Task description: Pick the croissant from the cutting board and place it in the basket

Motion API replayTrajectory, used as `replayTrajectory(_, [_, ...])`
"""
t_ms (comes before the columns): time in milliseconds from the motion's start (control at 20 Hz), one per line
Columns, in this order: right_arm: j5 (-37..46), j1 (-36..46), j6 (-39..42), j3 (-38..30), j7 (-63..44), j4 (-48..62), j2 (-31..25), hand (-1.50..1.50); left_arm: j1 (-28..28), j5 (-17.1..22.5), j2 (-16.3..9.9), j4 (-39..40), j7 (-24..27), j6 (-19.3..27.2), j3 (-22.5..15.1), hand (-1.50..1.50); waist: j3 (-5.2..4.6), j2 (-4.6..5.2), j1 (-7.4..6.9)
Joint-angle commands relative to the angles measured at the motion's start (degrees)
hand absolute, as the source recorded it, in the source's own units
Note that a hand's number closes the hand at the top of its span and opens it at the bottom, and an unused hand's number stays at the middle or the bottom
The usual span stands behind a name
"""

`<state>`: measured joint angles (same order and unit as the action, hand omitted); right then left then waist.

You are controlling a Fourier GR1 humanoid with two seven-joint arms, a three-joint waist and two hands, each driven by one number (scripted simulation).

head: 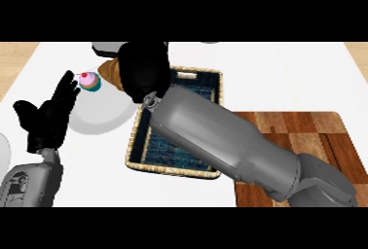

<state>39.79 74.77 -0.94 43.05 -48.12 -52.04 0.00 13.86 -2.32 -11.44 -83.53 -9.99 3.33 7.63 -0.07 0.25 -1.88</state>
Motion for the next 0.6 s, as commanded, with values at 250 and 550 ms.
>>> replayTrajectory(250, [-1.23,-1.89,-2.92,6.06,1.23,5.0,0.0,1.5,-0.39,0.57,-0.48,0.66,0.18,-1.35,0.46,0.0,0.0,0.02,0.29])
replayTrajectory(550, [-0.94,-0.81,-2.96,4.89,4.38,9.43,0.0,1.5,-2.86,0.55,-0.52,0.6,3.53,-1.56,1.22,0.0,0.01,0.04,0.19])
